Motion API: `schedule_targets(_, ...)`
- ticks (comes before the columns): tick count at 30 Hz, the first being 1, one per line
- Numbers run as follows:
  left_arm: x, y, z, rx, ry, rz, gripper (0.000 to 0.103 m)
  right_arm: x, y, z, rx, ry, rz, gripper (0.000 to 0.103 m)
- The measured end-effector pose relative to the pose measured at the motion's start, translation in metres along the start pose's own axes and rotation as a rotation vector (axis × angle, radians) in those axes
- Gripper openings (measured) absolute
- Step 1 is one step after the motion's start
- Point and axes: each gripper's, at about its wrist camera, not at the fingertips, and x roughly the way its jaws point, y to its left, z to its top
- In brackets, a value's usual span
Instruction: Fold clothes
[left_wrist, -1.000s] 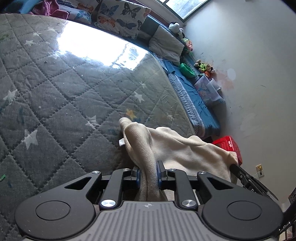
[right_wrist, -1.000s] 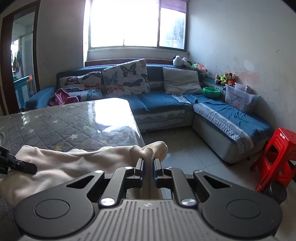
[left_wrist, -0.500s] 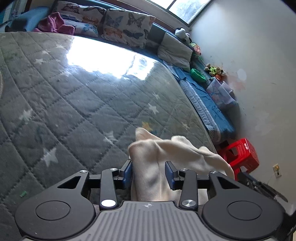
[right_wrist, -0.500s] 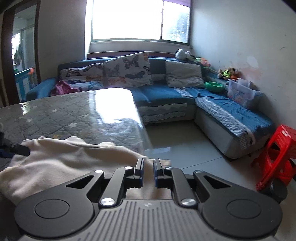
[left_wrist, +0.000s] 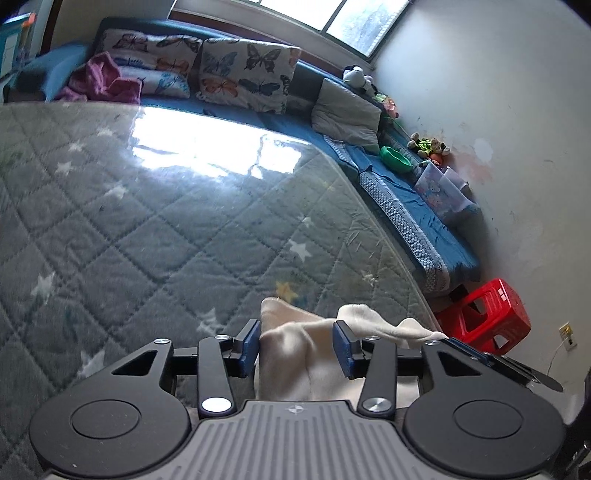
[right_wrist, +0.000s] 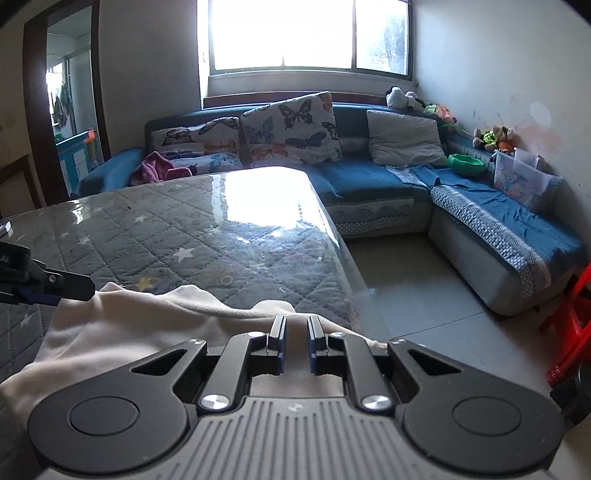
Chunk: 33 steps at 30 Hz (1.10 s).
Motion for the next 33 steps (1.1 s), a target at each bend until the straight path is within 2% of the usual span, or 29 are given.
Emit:
schedule_targets(9, 0.011, -0.017, 0.001, 0.065, -0.001, -0.020, 0.046, 0.005, -0.006, -0.001, 0.017, 0.001, 0.010, 0.014)
schedule_targets(17, 0.024, -0.019, -0.003, 0.098, 0.008, 0.013, 0.046, -0.023, -0.002, -0.013, -0.007, 0.002, 0.039, 0.017)
schedule_targets(25, 0.002, -0.001, -0.005, 0.098, -0.039, 0.059, 0.046, -0.067, 0.010, -0.038, -0.021, -0.036, 0.067, 0.021)
schedule_targets(30, -0.027, -0.007, -0.017, 0.102, -0.080, -0.003, 0.046, -0.089, 0.012, -0.060, -0.040, -0.054, 0.020, 0.022)
schedule_targets(33, -0.040, -0.015, -0.033, 0.123, -0.071, -0.067, 0.046, -0.098, 0.009, -0.071, -0.046, -0.072, -0.002, 0.024)
